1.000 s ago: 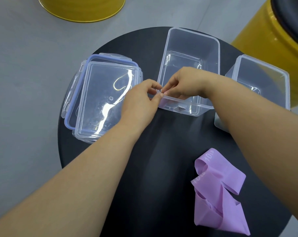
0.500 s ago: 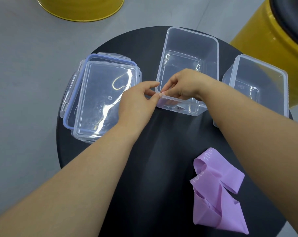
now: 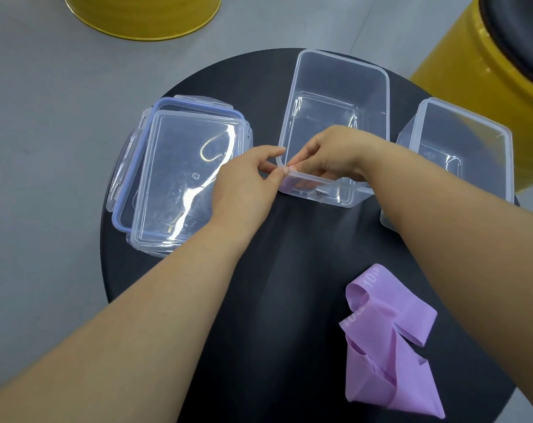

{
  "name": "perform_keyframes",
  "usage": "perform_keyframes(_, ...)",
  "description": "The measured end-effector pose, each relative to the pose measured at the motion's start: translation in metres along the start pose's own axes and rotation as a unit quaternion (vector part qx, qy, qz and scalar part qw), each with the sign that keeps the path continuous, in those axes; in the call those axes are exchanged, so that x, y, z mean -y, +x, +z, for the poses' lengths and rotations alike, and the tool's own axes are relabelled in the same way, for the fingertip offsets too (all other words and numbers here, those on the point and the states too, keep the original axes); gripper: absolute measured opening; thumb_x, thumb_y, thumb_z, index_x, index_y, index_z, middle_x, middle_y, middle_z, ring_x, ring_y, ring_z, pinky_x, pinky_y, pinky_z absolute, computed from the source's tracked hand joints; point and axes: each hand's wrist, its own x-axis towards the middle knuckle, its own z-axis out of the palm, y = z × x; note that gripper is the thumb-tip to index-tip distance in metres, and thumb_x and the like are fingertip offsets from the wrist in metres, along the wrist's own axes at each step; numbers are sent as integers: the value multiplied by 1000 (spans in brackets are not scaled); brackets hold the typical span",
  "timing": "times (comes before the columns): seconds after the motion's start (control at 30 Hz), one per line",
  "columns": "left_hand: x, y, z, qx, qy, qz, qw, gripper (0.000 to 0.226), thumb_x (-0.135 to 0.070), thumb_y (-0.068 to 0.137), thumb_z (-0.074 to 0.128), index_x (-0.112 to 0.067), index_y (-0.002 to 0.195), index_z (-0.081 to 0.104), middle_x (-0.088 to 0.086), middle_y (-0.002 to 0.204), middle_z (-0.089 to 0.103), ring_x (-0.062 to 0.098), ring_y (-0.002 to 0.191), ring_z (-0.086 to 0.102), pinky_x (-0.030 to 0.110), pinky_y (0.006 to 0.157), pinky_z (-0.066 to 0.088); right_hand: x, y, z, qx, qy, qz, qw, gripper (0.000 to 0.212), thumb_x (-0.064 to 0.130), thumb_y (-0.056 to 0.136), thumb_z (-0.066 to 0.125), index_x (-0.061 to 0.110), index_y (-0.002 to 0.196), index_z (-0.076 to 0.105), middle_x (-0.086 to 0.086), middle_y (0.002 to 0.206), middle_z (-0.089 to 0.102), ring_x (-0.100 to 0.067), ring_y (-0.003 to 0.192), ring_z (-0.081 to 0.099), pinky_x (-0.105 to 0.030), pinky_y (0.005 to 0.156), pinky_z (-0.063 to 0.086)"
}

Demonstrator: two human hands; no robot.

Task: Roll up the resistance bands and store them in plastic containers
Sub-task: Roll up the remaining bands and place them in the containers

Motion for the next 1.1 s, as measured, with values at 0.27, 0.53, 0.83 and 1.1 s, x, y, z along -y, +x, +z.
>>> perform_keyframes(0.27,1,1,0,2,-5,-3,1000,28,-27,88,63,-32,115,63,-15,82,61,1,70,52,18,79,41,-4,1,-1,-4,5,0,1000,10,25,77,77,21,86,75,0,81,75,-12,76,72,-20,73,56)
perform_keyframes(0.53,1,0,0,1,-7,-9,1000,28,-27,88,63,-34,115,63,-17,80,60,5,75,53,20,81,42,-2,-1,0,-23,6,5,1000,14,26,75,78,16,84,73,1,76,73,-11,72,69,-20,69,54)
perform_keyframes(0.83,0,0,0,1,-6,-12,1000,28,-27,88,63,-33,115,63,-17,82,60,5,74,54,17,76,42,5,1,1,-16,-24,4,1000,10,24,77,76,17,83,72,3,70,74,-7,68,71,-18,67,54)
perform_keyframes(1.1,0,0,0,1,-5,-10,1000,29,-26,88,63,-32,116,63,-13,87,63,8,78,55,22,81,45,5,1,0,-4,-14,7,1000,10,21,83,71,12,86,71,-2,77,75,-16,77,73,-30,83,57)
